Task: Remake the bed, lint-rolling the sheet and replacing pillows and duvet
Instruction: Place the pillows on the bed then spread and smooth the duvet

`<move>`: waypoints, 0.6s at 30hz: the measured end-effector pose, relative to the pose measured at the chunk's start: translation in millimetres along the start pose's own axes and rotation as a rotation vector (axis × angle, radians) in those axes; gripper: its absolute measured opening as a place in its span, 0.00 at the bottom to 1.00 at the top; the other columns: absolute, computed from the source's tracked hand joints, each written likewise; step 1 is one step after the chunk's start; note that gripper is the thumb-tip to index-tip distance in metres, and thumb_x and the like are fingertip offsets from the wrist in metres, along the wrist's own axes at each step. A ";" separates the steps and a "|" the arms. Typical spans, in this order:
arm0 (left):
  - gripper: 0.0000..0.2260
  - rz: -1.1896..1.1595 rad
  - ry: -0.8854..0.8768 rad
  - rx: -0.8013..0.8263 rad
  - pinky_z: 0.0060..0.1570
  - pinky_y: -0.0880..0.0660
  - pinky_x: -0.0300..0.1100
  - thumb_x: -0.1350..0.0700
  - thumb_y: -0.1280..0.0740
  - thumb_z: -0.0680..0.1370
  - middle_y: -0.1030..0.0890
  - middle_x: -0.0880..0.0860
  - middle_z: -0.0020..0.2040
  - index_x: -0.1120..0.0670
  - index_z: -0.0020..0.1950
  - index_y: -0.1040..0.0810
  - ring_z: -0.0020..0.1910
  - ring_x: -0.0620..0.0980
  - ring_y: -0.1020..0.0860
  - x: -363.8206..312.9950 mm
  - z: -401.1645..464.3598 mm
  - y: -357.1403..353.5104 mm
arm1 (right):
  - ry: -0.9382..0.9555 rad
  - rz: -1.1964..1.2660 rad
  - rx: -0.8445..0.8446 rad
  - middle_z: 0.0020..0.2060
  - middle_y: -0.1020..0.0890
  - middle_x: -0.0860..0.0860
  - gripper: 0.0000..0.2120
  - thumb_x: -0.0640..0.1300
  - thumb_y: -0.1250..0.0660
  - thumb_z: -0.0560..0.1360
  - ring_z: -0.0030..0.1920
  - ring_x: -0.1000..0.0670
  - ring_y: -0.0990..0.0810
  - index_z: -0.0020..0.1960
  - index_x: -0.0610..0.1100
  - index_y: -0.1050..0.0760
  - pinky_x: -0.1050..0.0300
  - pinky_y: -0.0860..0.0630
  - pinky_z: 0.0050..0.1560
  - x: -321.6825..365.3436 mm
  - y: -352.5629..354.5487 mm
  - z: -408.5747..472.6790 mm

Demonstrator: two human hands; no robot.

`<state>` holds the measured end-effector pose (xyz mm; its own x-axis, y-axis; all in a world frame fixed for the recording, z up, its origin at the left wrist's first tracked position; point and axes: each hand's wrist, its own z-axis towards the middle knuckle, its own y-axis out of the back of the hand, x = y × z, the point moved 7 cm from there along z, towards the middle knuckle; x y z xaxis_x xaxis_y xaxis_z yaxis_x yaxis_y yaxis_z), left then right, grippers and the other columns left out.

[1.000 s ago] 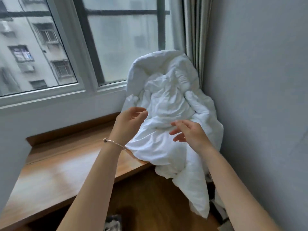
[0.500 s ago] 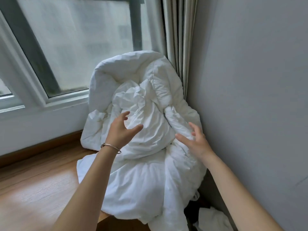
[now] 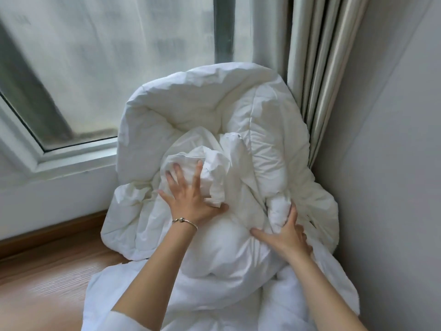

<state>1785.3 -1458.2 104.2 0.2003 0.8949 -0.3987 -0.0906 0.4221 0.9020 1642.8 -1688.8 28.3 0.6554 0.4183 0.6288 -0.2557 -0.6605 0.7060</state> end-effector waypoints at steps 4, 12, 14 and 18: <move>0.58 0.124 -0.031 -0.058 0.63 0.42 0.70 0.22 0.34 0.52 0.50 0.56 0.75 0.33 0.75 0.59 0.72 0.64 0.48 -0.6 42.2 -13.6 | 0.092 0.181 -0.004 0.63 0.25 0.46 0.54 0.59 0.22 0.61 0.60 0.39 0.23 0.73 0.58 0.55 0.44 0.27 0.60 24.8 -17.9 30.2; 0.45 -0.041 -0.118 -0.081 0.52 0.29 0.55 0.34 0.24 0.56 0.29 0.57 0.59 0.48 0.69 0.33 0.55 0.64 0.27 11.0 91.8 -32.1 | 0.280 0.307 -0.139 0.48 0.20 0.53 0.35 0.44 0.24 0.65 0.48 0.41 0.19 0.61 0.57 0.43 0.47 0.22 0.45 69.2 -26.2 47.2; 0.45 -0.044 -0.135 -0.162 0.53 0.30 0.56 0.33 0.25 0.56 0.28 0.57 0.60 0.43 0.69 0.36 0.57 0.64 0.28 11.9 83.7 -27.8 | 0.272 0.193 -0.252 0.55 0.22 0.49 0.43 0.57 0.20 0.61 0.55 0.40 0.21 0.65 0.56 0.44 0.45 0.24 0.49 59.5 -22.8 40.4; 0.54 -0.069 0.029 -0.273 0.68 0.49 0.65 0.25 0.34 0.54 0.53 0.58 0.78 0.39 0.76 0.50 0.76 0.63 0.53 36.4 69.0 -10.9 | 0.214 -0.106 -0.566 0.75 0.45 0.35 0.70 0.75 0.26 0.49 0.76 0.38 0.45 0.78 0.51 0.58 0.29 0.44 0.67 50.0 15.4 37.5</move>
<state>1860.9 -1440.2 91.3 0.1878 0.8648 -0.4657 -0.3378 0.5020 0.7962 1698.3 -1701.5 58.4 0.5555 0.6184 0.5558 -0.5731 -0.1995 0.7948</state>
